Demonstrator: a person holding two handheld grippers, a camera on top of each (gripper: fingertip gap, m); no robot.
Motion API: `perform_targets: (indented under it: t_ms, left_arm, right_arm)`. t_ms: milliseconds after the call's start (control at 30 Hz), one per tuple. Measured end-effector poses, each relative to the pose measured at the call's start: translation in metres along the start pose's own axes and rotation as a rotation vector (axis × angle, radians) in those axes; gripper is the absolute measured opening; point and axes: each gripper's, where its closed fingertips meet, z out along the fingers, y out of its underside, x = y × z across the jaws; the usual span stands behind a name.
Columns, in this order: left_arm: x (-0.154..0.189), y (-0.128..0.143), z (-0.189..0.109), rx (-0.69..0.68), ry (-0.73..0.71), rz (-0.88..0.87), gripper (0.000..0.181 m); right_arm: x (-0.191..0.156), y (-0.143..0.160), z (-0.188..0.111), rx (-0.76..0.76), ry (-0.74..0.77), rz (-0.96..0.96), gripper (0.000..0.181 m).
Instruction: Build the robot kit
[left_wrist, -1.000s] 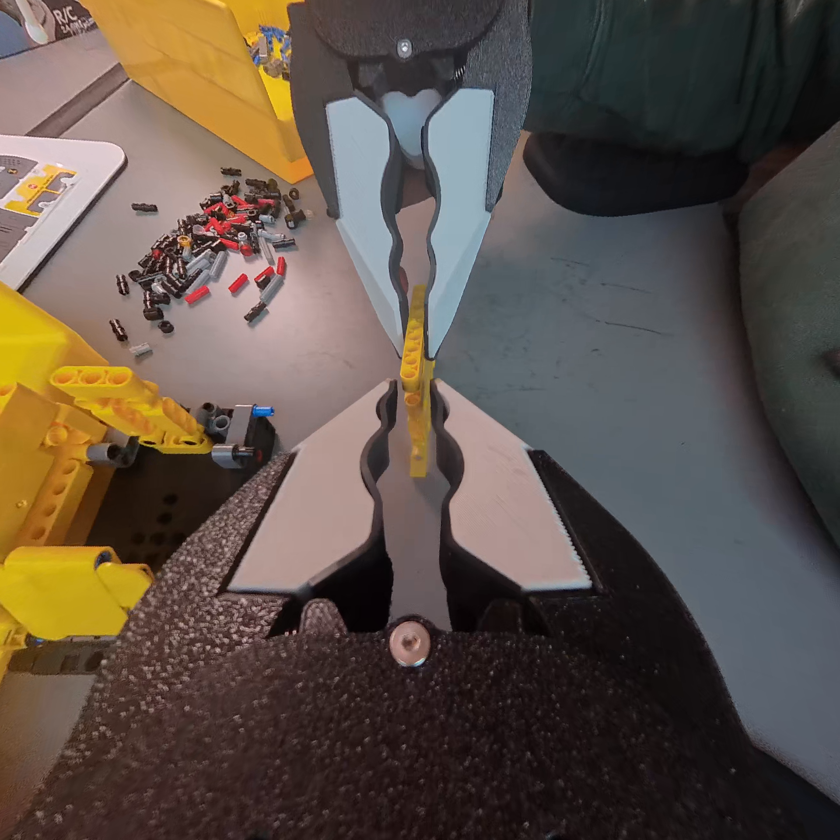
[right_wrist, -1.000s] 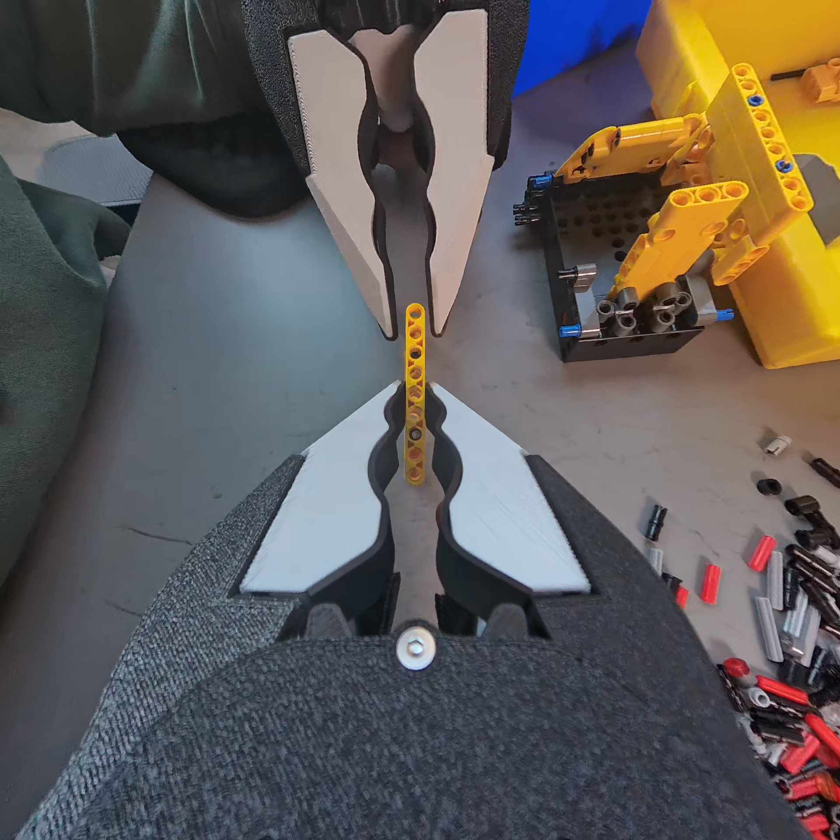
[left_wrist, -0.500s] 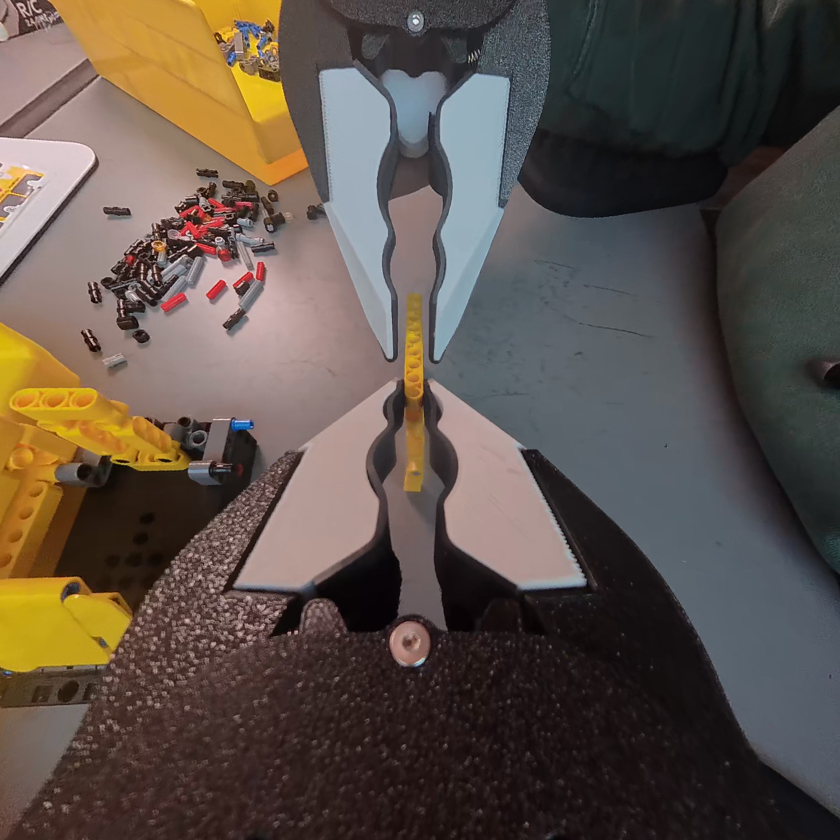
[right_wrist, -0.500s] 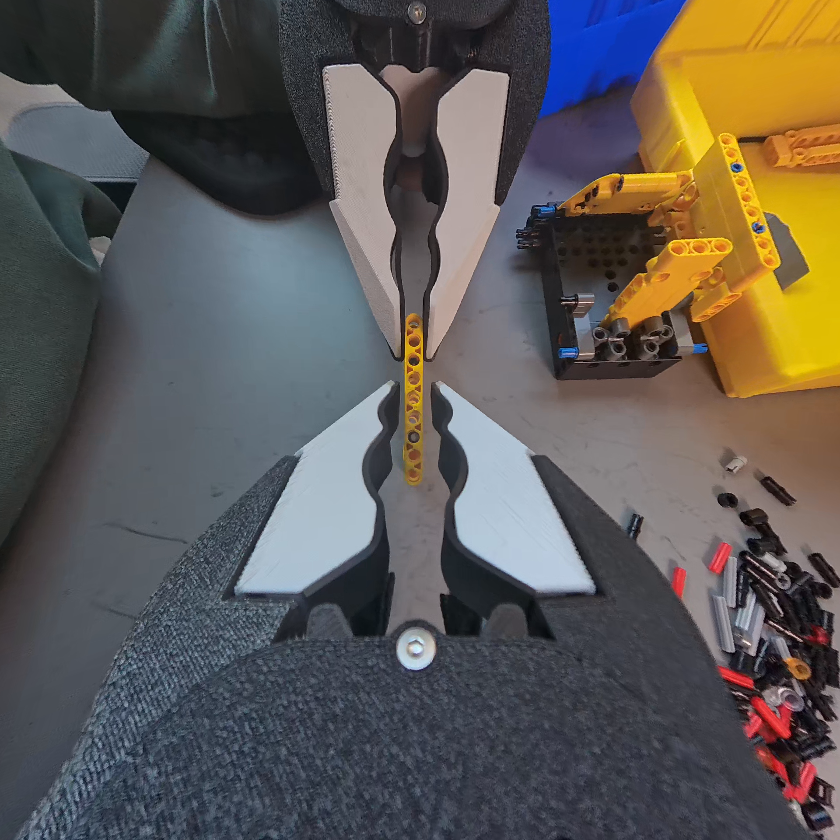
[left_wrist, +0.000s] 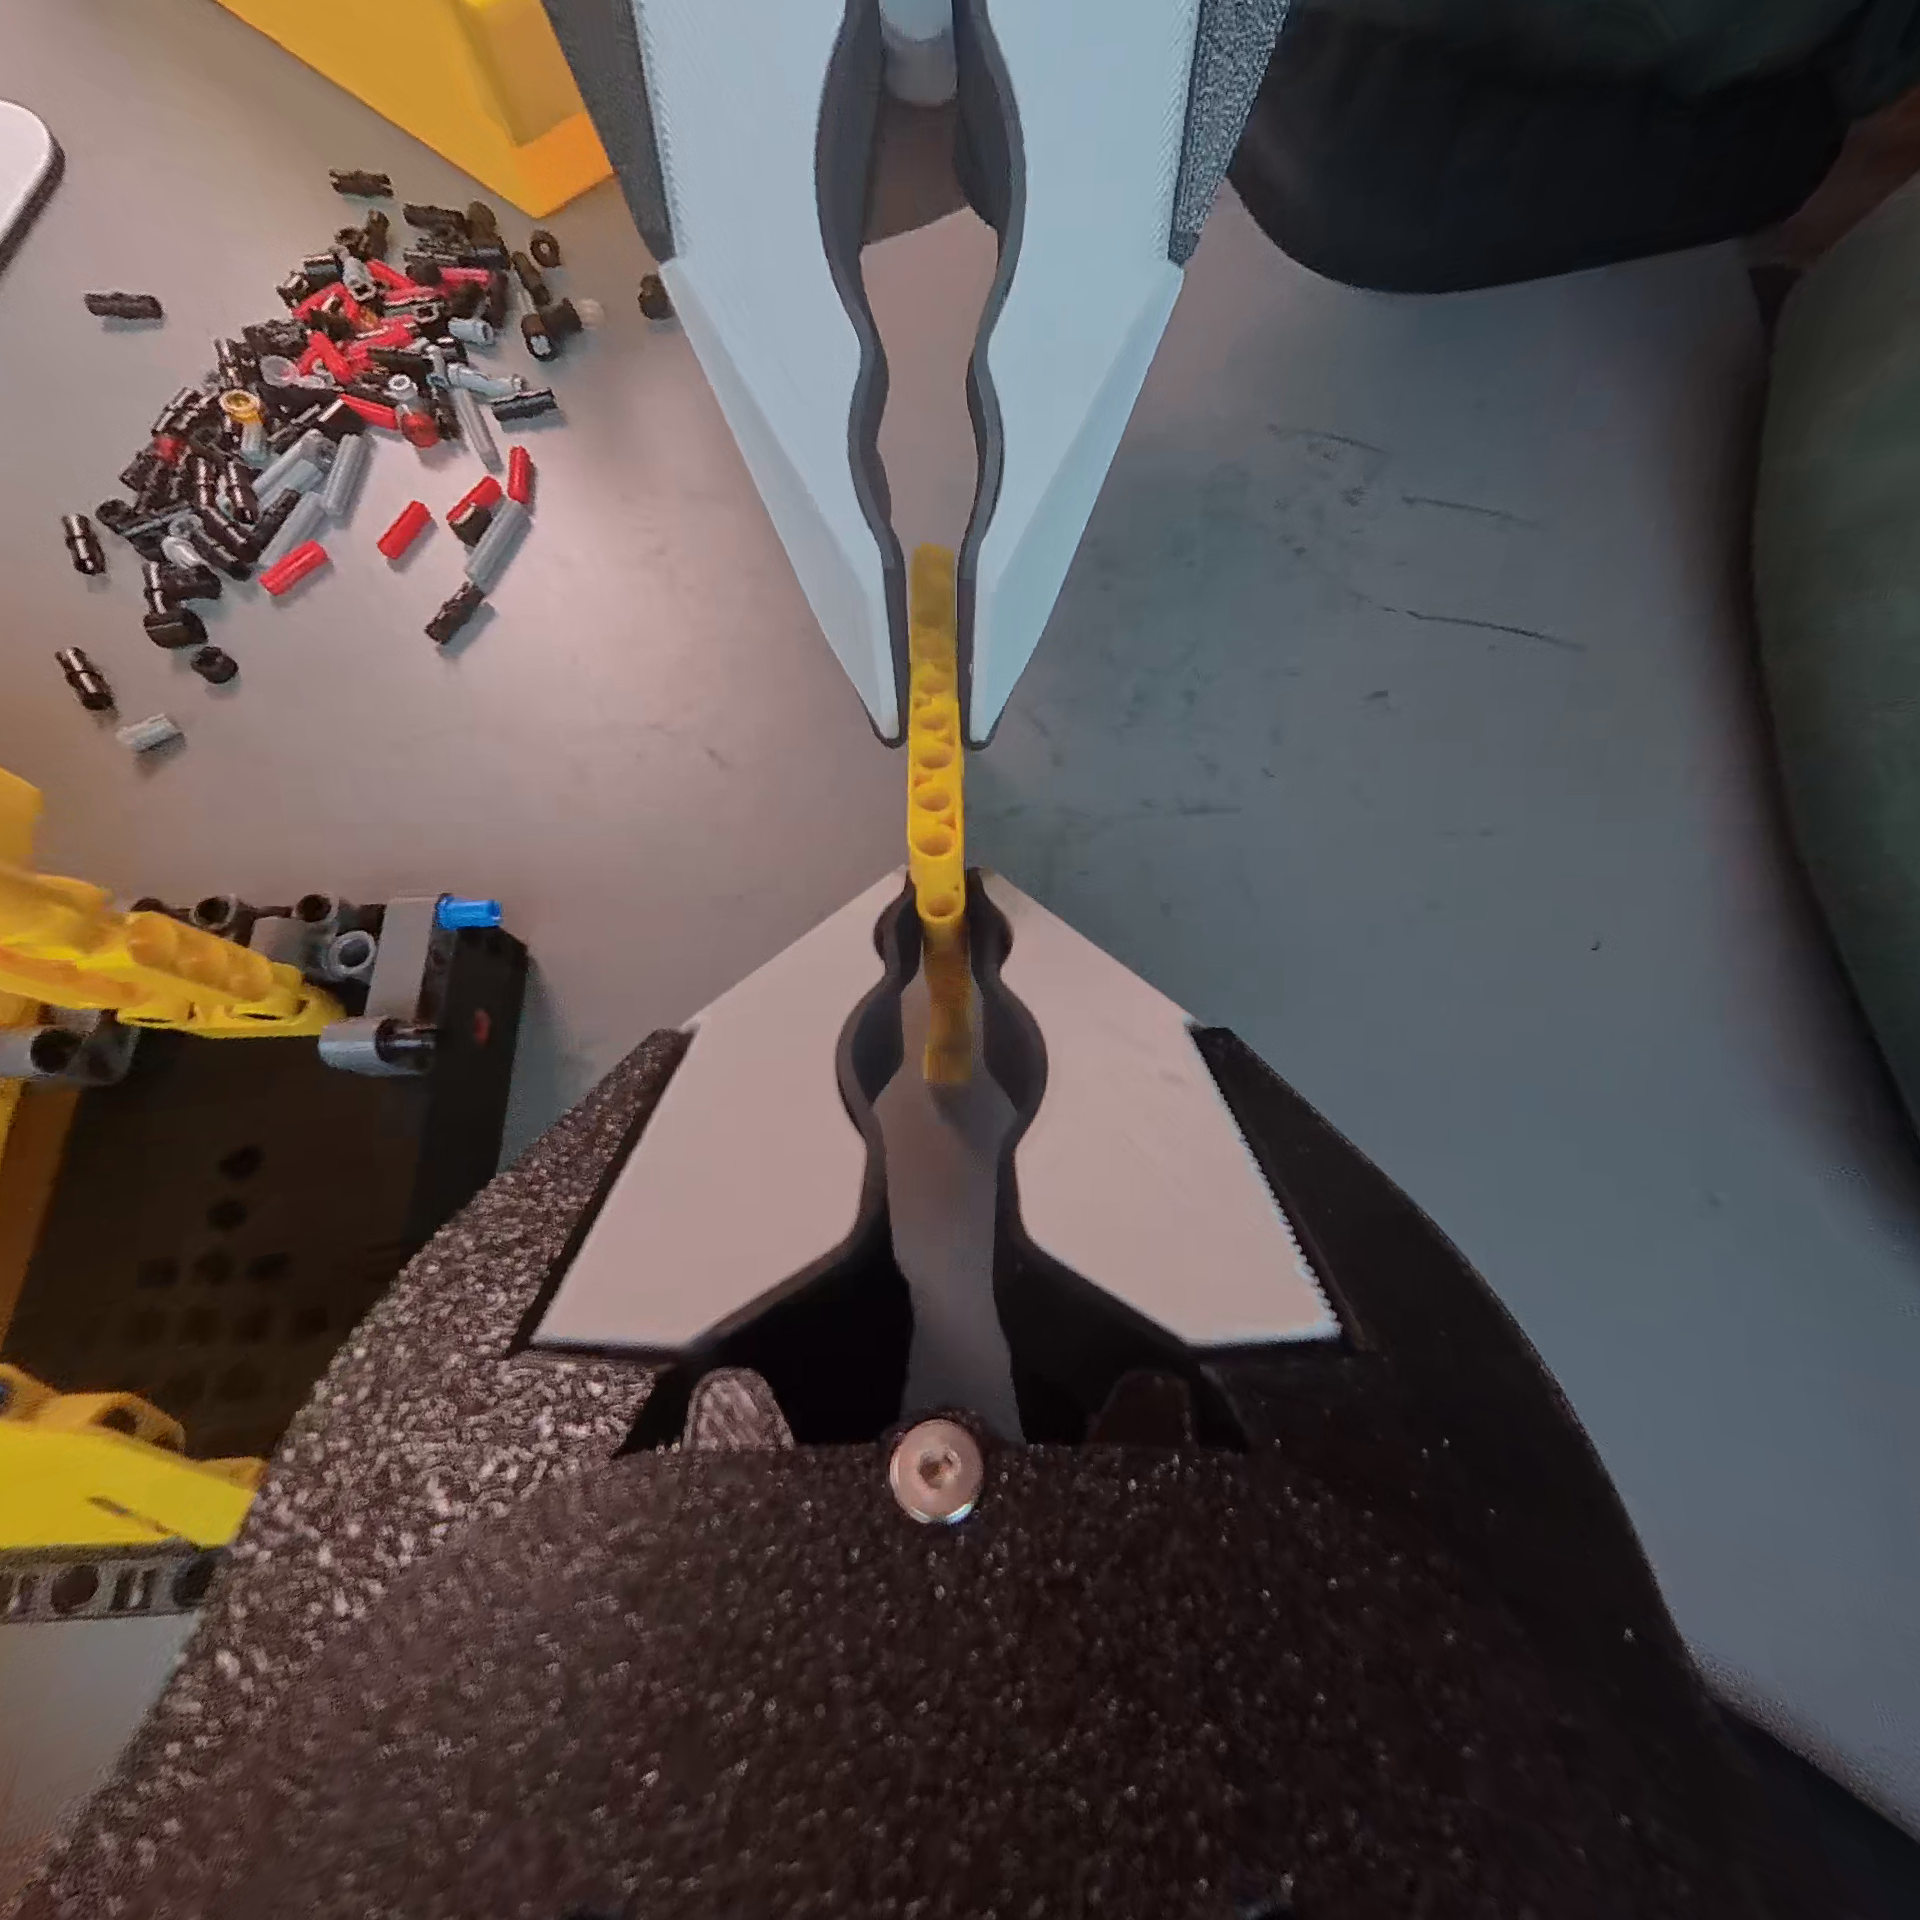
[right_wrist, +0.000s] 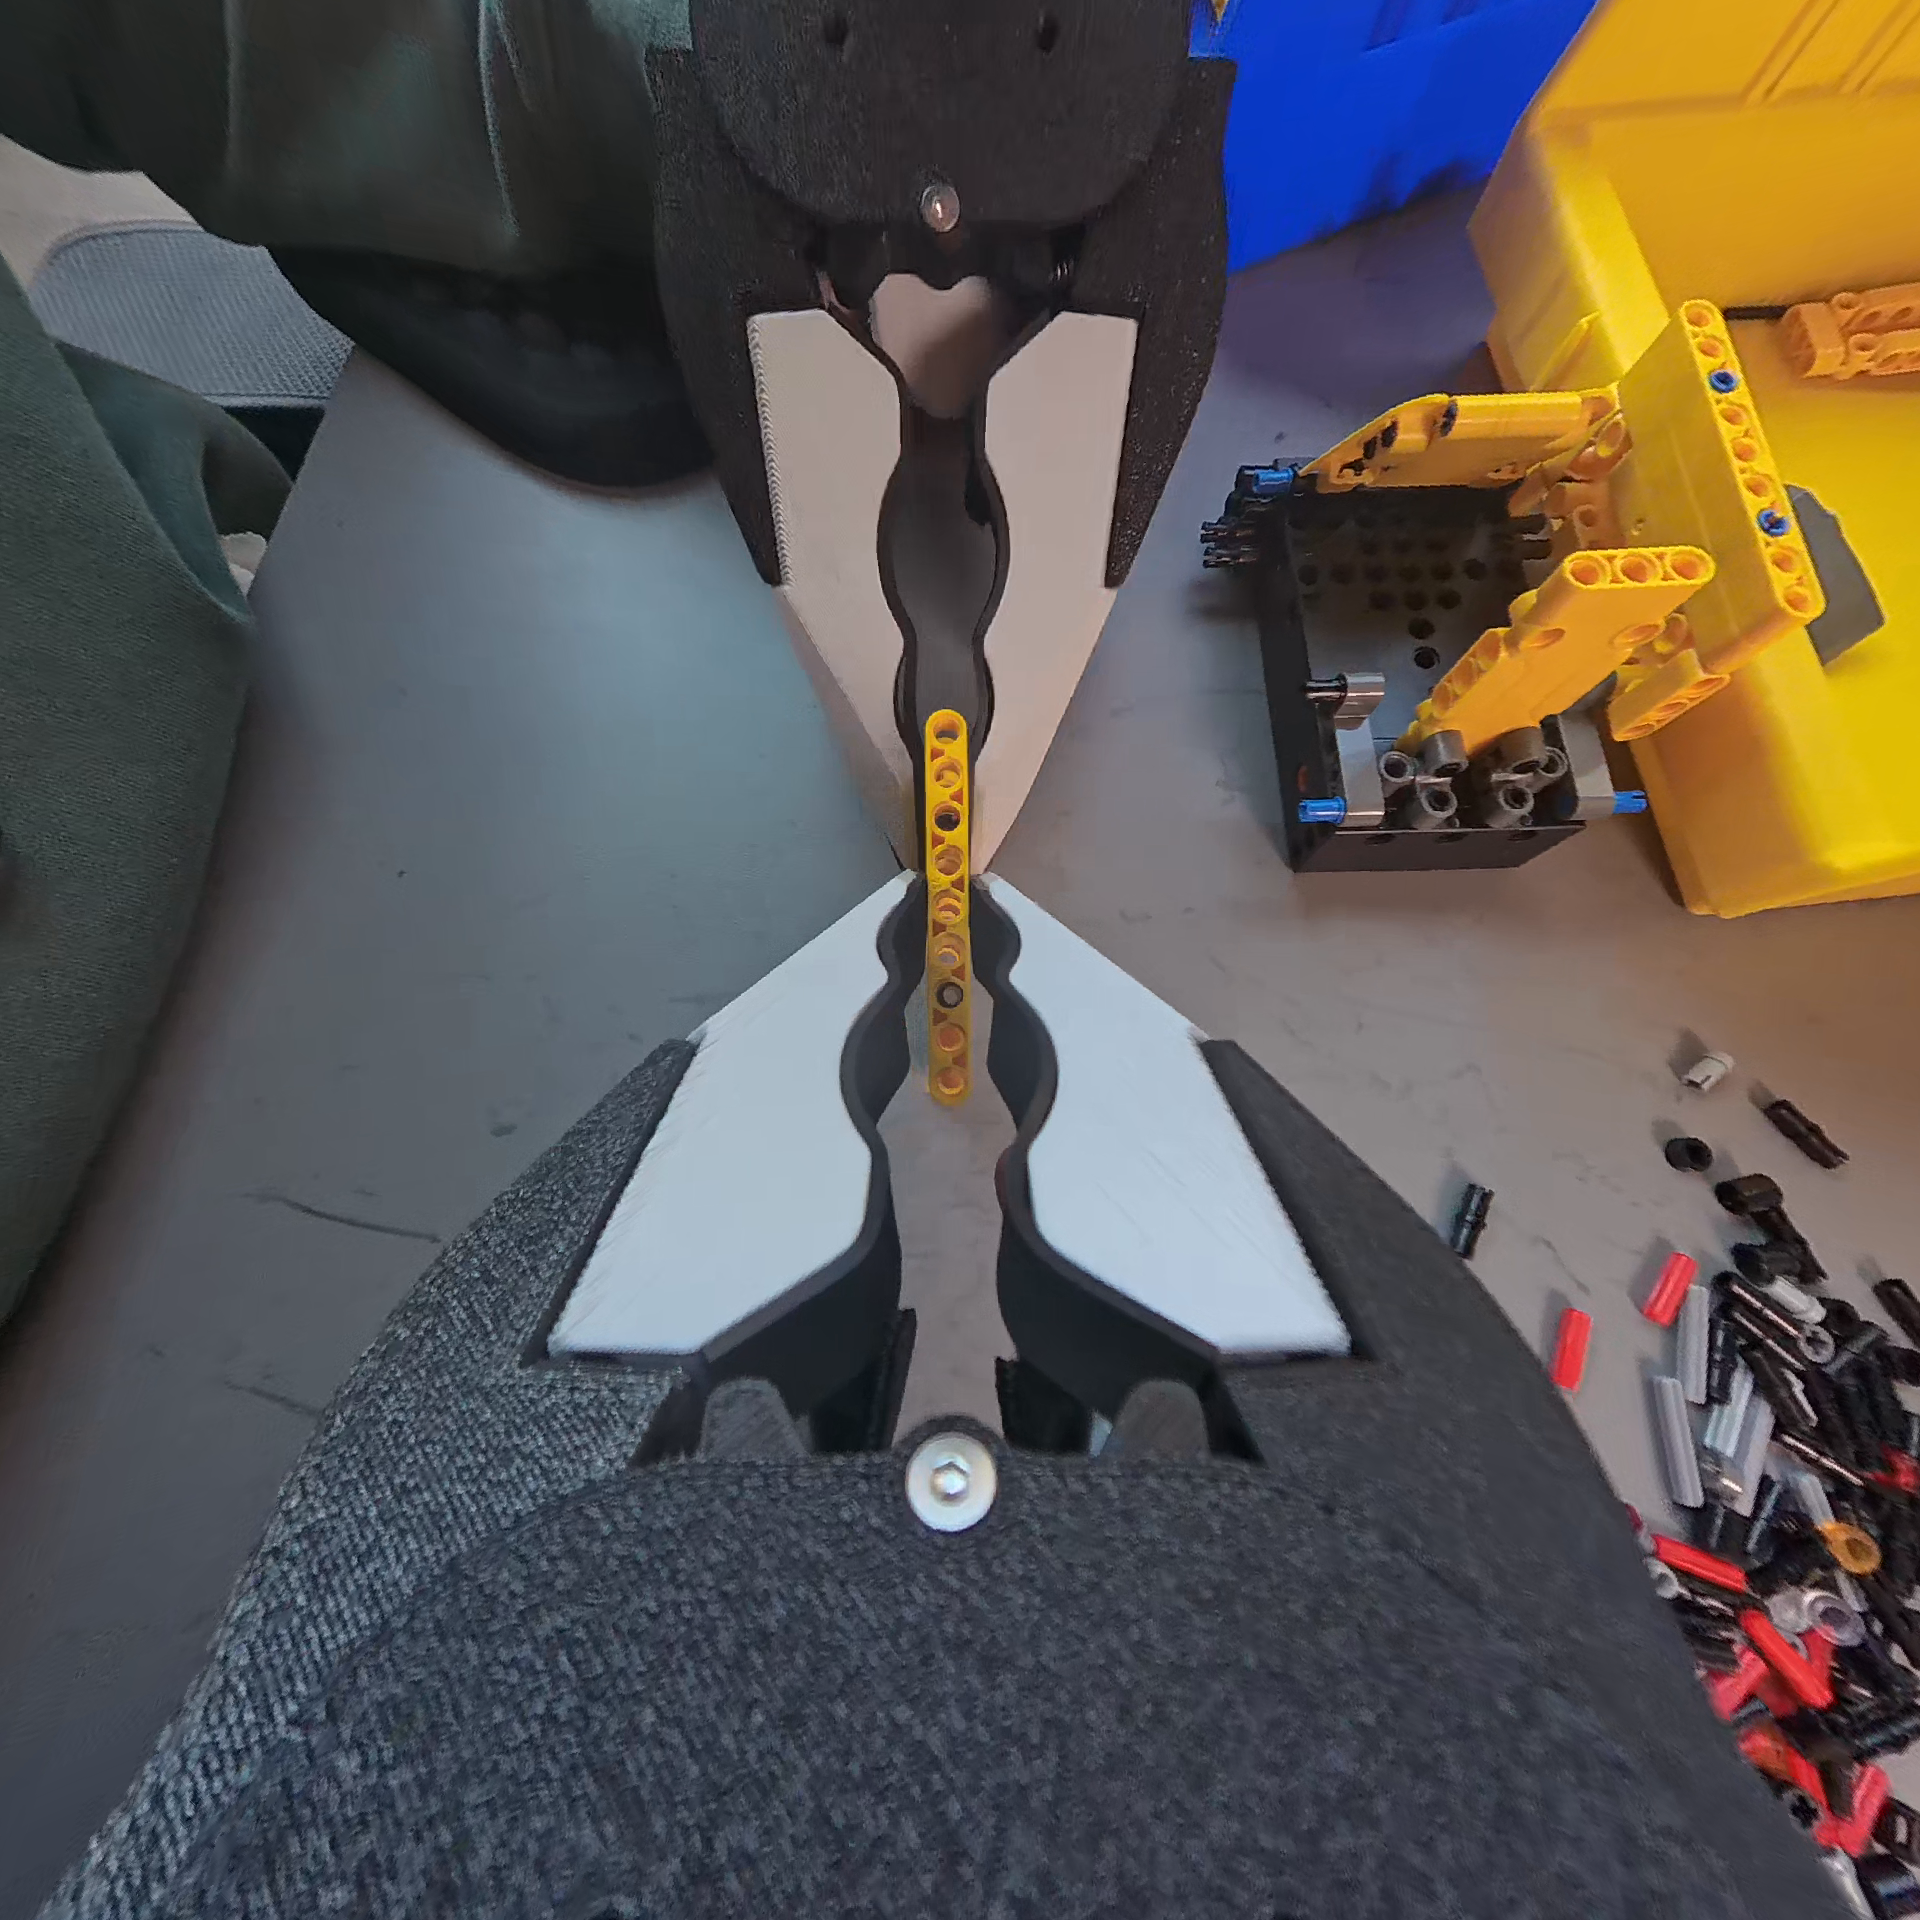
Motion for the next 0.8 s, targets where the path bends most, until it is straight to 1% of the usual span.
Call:
perform_targets:
  t_ms: [100, 200, 400, 500, 600, 800]
  left_arm:
    - [0.0006, 0.0001, 0.0003, -0.008, -0.018, 0.049, 0.006]
    - [-0.0004, -0.0001, 0.0007, -0.005, -0.027, 0.062, 0.006]
    - [-0.0024, -0.0011, 0.0026, -0.011, -0.04, 0.073, 0.006]
    - [-0.0019, -0.0014, 0.0025, -0.008, -0.025, 0.044, 0.006]
    - [-0.0019, -0.0012, 0.0026, -0.01, -0.03, 0.053, 0.006]
    - [-0.0013, -0.0019, 0.0034, -0.023, -0.048, 0.066, 0.006]
  right_arm:
    - [-0.0014, 0.0001, 0.0001, -0.007, 0.034, -0.021, 0.007]
    - [-0.0015, 0.0003, 0.0002, -0.023, 0.076, -0.055, 0.006]
    - [-0.0024, 0.002, -0.0008, -0.052, 0.066, -0.05, 0.006]
    - [0.0008, 0.0035, -0.0018, -0.068, 0.092, -0.071, 0.007]
    - [-0.0025, 0.0036, -0.0017, -0.063, 0.071, -0.061, 0.007]
    - [-0.0004, 0.0042, -0.0018, -0.113, 0.094, -0.077, 0.007]
